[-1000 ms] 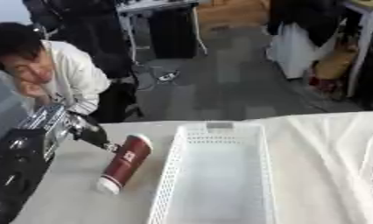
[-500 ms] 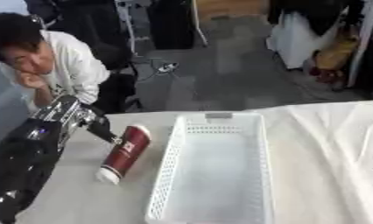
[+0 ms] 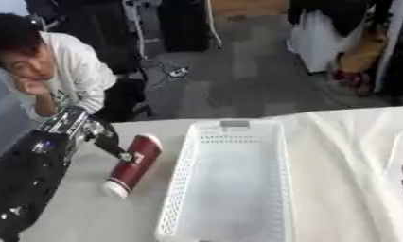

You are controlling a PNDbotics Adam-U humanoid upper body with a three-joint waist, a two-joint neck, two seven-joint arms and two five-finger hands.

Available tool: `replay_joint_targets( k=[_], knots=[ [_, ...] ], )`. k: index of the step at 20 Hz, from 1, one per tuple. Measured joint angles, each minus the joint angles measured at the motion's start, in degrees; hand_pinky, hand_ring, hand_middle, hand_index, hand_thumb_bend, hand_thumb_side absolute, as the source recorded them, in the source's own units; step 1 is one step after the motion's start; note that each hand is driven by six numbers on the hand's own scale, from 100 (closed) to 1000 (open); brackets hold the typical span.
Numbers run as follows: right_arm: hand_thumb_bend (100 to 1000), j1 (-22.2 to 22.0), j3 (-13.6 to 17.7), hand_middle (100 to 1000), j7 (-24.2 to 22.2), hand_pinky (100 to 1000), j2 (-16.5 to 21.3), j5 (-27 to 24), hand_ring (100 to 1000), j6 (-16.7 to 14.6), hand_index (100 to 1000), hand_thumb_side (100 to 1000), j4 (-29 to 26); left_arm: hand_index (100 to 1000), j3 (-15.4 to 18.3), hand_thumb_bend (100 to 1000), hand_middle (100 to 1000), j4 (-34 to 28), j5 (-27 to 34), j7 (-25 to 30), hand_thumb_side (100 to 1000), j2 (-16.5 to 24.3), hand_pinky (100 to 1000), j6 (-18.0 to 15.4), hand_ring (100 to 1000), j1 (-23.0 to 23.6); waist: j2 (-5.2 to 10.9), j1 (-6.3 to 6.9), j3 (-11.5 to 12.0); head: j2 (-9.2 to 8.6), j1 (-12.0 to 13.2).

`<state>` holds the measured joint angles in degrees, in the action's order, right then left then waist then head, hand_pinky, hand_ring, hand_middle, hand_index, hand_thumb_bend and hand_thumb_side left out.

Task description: Pick up objects on the table and place them in the box.

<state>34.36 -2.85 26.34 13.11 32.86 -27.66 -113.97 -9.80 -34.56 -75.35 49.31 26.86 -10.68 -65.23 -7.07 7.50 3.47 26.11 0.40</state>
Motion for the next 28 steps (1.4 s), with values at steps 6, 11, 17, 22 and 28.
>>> replay_joint_targets(
  k=[6,11,17,22,28],
  knots=[
    [100,0.21,-0.01,597,-0.1,469,-0.02,-0.11,574,-0.1,647,1000,0.0,975,0.0,807,961,0.03,-0.87,0.02,1000,-0.6,862,-0.64,915,0.16,-0.34,-0.01,-0.2,-0.74,-0.41],
    [100,0.36,-0.02,596,-0.11,468,-0.07,-0.26,574,-0.12,647,1000,0.0,969,0.0,808,959,0.39,-1.98,-0.28,1000,-1.06,865,-0.88,916,0.64,-0.71,-0.07,-0.38,-1.21,-0.49],
    [100,1.3,-0.04,596,-0.2,468,-0.56,-0.43,574,-0.23,647,1000,0.0,948,0.01,811,952,0.66,-3.88,-0.94,1000,-1.73,864,-0.81,914,0.8,-1.05,-0.14,-0.78,-1.33,-0.49],
    [100,1.66,-0.12,597,-0.32,469,-0.98,-0.47,574,-0.41,647,1000,0.0,936,0.29,815,948,0.73,-5.73,-1.71,1000,-1.96,865,-0.55,911,0.91,-1.26,-0.14,-1.1,-1.74,-0.49],
    [100,1.91,-0.38,599,-0.32,470,-1.07,-0.55,575,-0.71,647,1000,0.0,912,0.69,812,940,1.35,-8.09,-2.88,1000,-2.26,869,0.17,910,1.2,-1.65,-0.13,-1.63,-1.75,-0.49]
  ],
)
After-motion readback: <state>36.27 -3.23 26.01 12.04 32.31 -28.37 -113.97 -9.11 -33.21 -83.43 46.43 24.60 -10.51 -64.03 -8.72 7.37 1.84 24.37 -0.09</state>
